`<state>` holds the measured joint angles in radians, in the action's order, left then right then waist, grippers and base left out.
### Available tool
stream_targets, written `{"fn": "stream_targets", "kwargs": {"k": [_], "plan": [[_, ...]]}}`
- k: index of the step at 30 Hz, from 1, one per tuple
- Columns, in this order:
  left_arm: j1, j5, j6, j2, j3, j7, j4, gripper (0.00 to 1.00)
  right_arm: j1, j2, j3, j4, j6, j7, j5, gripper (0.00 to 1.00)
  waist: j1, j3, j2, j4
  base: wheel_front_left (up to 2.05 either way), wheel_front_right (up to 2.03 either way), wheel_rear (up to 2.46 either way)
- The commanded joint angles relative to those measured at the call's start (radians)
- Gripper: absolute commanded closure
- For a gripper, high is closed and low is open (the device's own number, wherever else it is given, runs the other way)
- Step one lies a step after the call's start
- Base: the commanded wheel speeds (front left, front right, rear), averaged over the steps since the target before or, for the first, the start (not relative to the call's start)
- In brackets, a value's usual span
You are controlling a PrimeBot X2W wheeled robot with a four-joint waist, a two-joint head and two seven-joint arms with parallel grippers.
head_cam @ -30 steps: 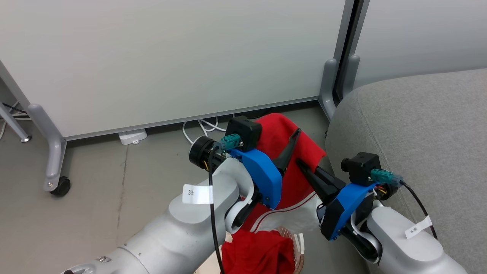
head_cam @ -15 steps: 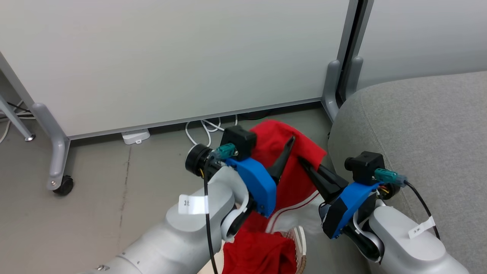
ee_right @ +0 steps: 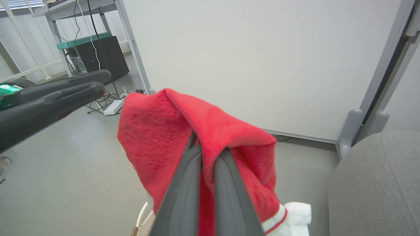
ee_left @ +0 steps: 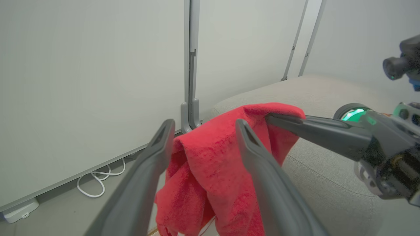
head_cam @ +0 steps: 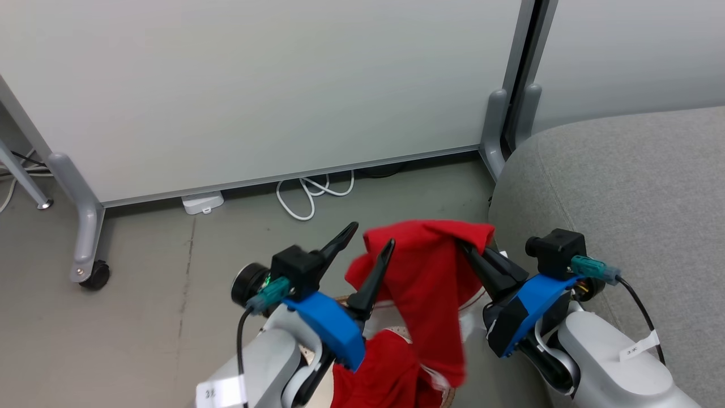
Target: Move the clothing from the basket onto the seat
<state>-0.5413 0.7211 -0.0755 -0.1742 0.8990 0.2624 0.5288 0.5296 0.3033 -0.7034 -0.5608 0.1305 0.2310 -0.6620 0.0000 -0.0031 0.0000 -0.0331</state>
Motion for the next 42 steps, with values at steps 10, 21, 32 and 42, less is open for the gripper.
{"fn": "stream_targets", "kwargs": {"k": [10, 21, 32, 42], "plan": [[0.219, -0.199, -0.037, -0.008, -0.242, 0.003, -0.141, 0.0, -0.028, 0.002, 0.032, 0.031, 0.0, -0.006, 0.017, 1.0, 0.0, 0.009, 0.0, -0.003, 0.0, 0.0, 0.0], [0.367, -0.315, -0.057, 0.038, -0.417, 0.003, -0.214, 0.0, -0.044, 0.009, 0.062, 0.055, 0.0, -0.026, 0.036, 1.0, 0.0, 0.014, 0.0, -0.003, 0.0, 0.0, 0.0], [0.372, -0.337, -0.055, 0.052, -0.433, 0.003, -0.238, 0.0, -0.051, 0.0, 0.082, 0.076, 0.0, -0.039, 0.052, 1.0, 0.0, 0.041, 0.0, -0.012, 0.0, 0.0, 0.0], [0.358, -0.332, -0.055, 0.044, -0.426, 0.003, -0.233, 0.0, -0.054, -0.004, 0.092, 0.083, 0.0, -0.044, 0.062, 1.0, 0.0, 0.049, 0.0, -0.02, 0.0, 0.0, 0.0]]}}
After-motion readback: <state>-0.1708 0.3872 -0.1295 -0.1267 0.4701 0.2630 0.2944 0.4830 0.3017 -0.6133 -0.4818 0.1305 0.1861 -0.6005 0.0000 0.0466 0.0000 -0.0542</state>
